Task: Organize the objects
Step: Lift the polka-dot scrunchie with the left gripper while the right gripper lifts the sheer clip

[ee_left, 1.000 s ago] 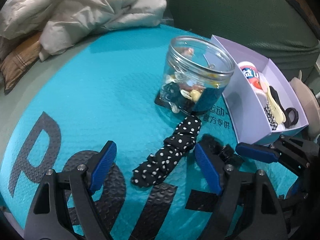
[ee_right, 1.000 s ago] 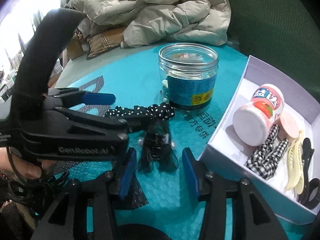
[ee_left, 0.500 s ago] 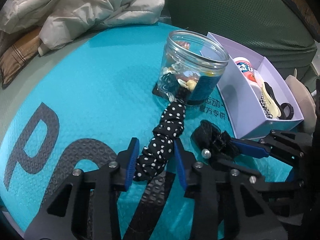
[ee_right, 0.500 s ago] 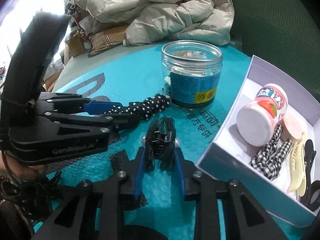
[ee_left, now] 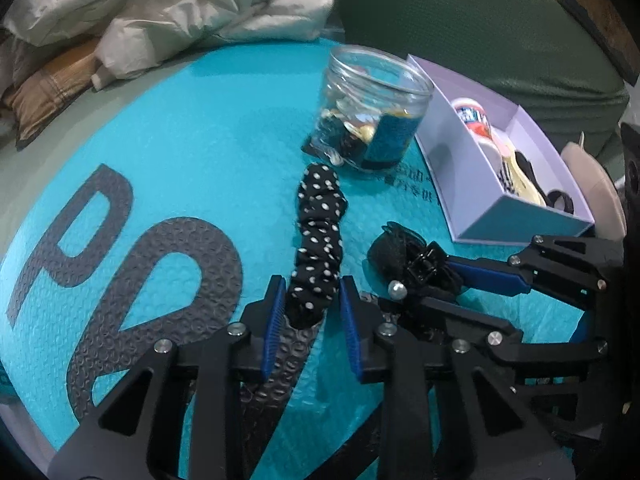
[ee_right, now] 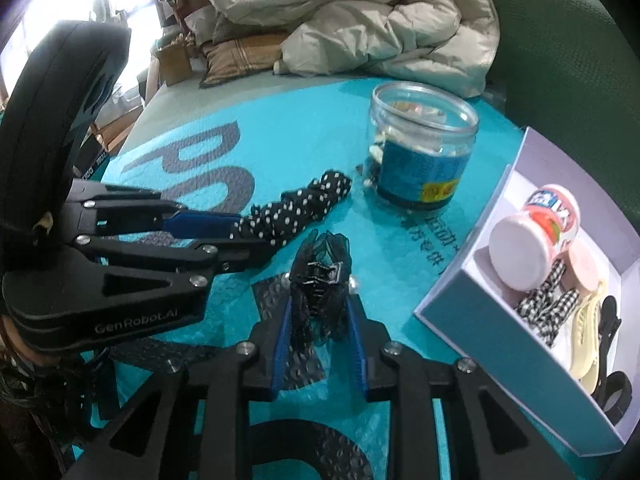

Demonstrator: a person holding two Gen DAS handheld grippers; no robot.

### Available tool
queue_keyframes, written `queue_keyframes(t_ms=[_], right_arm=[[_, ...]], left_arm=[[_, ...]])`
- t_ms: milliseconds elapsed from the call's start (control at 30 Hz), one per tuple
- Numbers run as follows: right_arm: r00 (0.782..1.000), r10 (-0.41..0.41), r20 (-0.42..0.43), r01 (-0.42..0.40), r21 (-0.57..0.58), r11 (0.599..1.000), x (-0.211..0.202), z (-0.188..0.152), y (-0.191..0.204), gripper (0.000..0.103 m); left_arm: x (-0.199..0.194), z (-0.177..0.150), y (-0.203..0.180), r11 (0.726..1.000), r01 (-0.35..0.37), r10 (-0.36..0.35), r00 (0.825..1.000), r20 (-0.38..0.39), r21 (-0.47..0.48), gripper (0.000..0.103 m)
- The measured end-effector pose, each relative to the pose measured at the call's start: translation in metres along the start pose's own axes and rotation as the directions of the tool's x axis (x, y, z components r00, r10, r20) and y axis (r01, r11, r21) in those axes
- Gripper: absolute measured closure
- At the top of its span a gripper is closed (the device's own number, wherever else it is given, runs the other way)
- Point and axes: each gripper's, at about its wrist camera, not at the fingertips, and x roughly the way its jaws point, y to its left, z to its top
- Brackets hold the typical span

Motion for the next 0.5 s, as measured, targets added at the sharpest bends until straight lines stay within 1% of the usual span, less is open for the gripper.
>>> queue_keyframes(t_ms=[67, 100, 133, 167, 233, 267, 367, 500], right_arm=[[1.0, -0.015, 0.02, 0.015, 0.002, 1.0, -0.003, 0.001, 0.0, 0.059], [0.999, -0.014, 0.036, 0.014, 0.005, 1.0, -0.005, 0.002, 0.0, 0.055], [0.999, -0.012, 0.047, 0.011, 0.007, 1.0, -0.006, 0.003, -0.001, 0.049], [0.998, -0.012, 0.056, 0.011, 0.009, 1.0, -0.007, 0.003, -0.002, 0.046], [0.997, -0.01, 0.076, 0.009, 0.013, 1.0, -0.007, 0.004, -0.003, 0.045], [0.997, -0.008, 0.082, 0.007, 0.016, 1.0, -0.007, 0.004, -0.003, 0.044], [0.995, -0.007, 0.099, 0.005, 0.025, 1.0, -0.005, 0.005, -0.007, 0.043], [0.994, -0.01, 0.11, 0.006, 0.033, 0.999, 0.001, 0.006, -0.011, 0.043]], left_arm=[[-0.005, 0.001, 0.003, 1.0, -0.007, 0.008, 0.999, 0.033, -0.021, 0.077], [-0.008, 0.002, 0.003, 1.0, -0.015, 0.016, 0.999, 0.052, -0.022, 0.076], [-0.011, 0.003, 0.002, 1.0, -0.02, 0.021, 0.997, 0.074, -0.017, 0.074], [-0.013, 0.004, 0.0, 1.0, -0.027, 0.027, 0.996, 0.087, -0.008, 0.07], [-0.012, 0.007, -0.004, 0.999, -0.04, 0.038, 0.995, 0.094, 0.02, 0.046], [-0.011, 0.009, -0.006, 0.999, -0.043, 0.04, 0.994, 0.101, 0.031, 0.044], [-0.004, 0.015, -0.007, 0.997, -0.065, 0.06, 0.993, 0.105, 0.049, 0.043], [0.016, 0.023, -0.004, 0.998, -0.05, 0.048, 0.998, 0.043, 0.042, 0.043]])
